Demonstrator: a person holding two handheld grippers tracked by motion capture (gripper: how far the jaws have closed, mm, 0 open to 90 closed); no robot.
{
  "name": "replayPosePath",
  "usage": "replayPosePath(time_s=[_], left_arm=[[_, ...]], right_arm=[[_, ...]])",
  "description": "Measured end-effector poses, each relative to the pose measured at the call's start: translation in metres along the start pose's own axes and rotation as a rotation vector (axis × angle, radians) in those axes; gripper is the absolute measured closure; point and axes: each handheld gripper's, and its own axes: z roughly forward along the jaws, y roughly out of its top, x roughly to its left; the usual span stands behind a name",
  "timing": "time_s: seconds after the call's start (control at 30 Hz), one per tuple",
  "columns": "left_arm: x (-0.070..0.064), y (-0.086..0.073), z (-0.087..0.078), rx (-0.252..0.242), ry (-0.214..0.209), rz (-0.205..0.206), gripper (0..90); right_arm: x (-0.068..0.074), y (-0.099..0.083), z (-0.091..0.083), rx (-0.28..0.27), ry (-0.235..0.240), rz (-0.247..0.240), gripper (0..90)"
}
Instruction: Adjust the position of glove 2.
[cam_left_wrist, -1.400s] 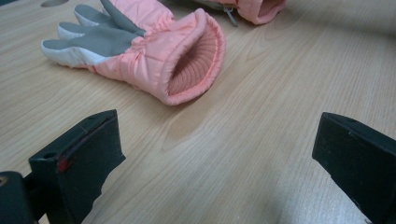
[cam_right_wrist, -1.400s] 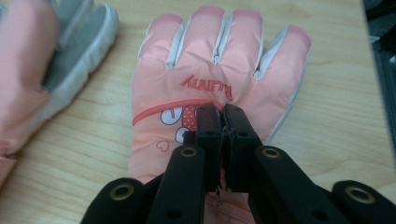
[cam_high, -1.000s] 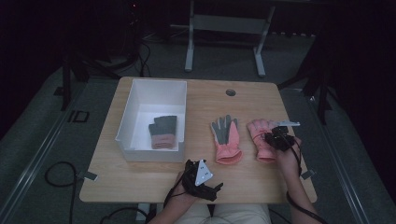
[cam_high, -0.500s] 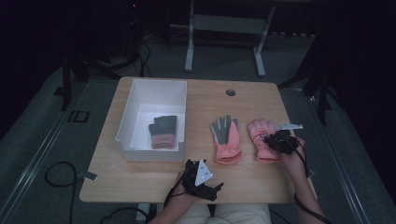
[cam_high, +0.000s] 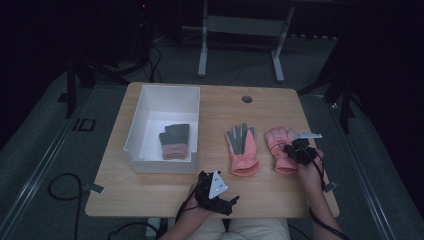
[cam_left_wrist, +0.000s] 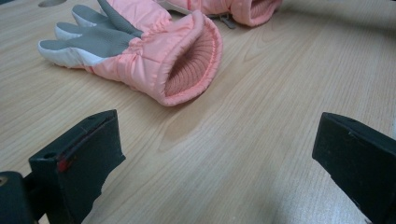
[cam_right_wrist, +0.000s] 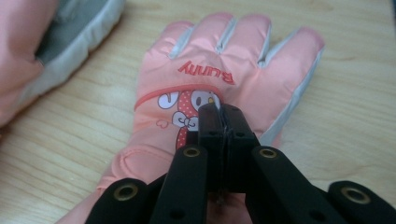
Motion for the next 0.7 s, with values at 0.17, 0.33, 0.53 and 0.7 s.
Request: replayPosePath(time_s=[0.17, 0.33, 0.53, 0.7], left_arm=[[0.001, 0.0, 0.0, -0.001, 0.0, -0.001, 1.1], [0.001, 0.0, 0.0, 0.004, 0.0, 0.0, 1.1], [0.001, 0.001, -0.001, 0.001, -0.001, 0.0, 1.2], [0.001, 0.001, -0.001, 0.002, 0.002, 0.003, 1.1]], right_arm=[[0.001, 0.008, -0.015, -0.04, -0.02, 0.037, 88.8], [0.008, 0.022, -0.039, -0.087, -0.025, 0.036, 88.8], [0.019, 0.043, -0.068, -0.136, -0.03, 0.052, 88.8], [0.033, 0.056, -0.085, -0.179, -0.012, 0.063, 88.8]])
